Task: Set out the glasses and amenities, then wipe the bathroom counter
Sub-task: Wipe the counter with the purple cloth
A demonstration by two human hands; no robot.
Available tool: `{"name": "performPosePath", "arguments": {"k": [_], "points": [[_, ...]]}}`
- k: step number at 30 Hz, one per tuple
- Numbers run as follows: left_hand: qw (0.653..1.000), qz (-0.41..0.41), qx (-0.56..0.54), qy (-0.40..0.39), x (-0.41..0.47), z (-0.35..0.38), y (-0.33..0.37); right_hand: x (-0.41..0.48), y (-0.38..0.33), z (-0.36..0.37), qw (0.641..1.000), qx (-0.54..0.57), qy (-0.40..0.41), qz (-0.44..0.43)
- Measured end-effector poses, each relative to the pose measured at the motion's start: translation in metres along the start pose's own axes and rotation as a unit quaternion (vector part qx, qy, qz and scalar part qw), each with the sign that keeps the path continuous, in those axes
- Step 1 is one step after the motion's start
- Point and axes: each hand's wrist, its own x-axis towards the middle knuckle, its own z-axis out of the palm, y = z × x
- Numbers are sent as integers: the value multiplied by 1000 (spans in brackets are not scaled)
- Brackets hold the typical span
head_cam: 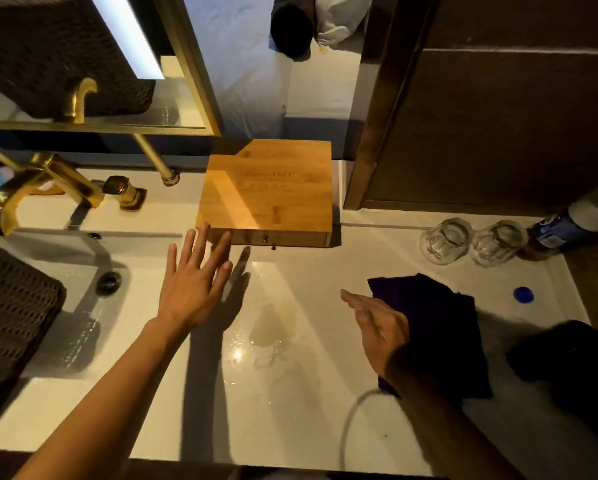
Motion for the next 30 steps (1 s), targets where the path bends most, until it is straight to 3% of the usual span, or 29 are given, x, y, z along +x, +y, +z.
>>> {"name": "performPosePath", "arguments": {"k": [3,6,9,16,23,27,30], "points": [[999,-34,-13,-26,-67,21,-11,-22,51,-32,991,-134,28,12],[996,-62,-10,-56,-136,38,-16,-35,94,-54,933,-358,35,37],[991,-93,-34,-95,-185,50,-14,-41,105,-56,902,-428,9,52],[992,-78,-3,-103,-197,65,-40,-36,92,-49,876,-472,11,98],[996,-63,16,-69,-197,75,-47,-34,89,-37,879,-457,18,133],[997,-55,8,-60,-198,79,-51,-59,83,-20,876,-453,-6,167],[997,-54,1,-52,-199,79,-50,-96,63,11,875,-445,27,191]]}}
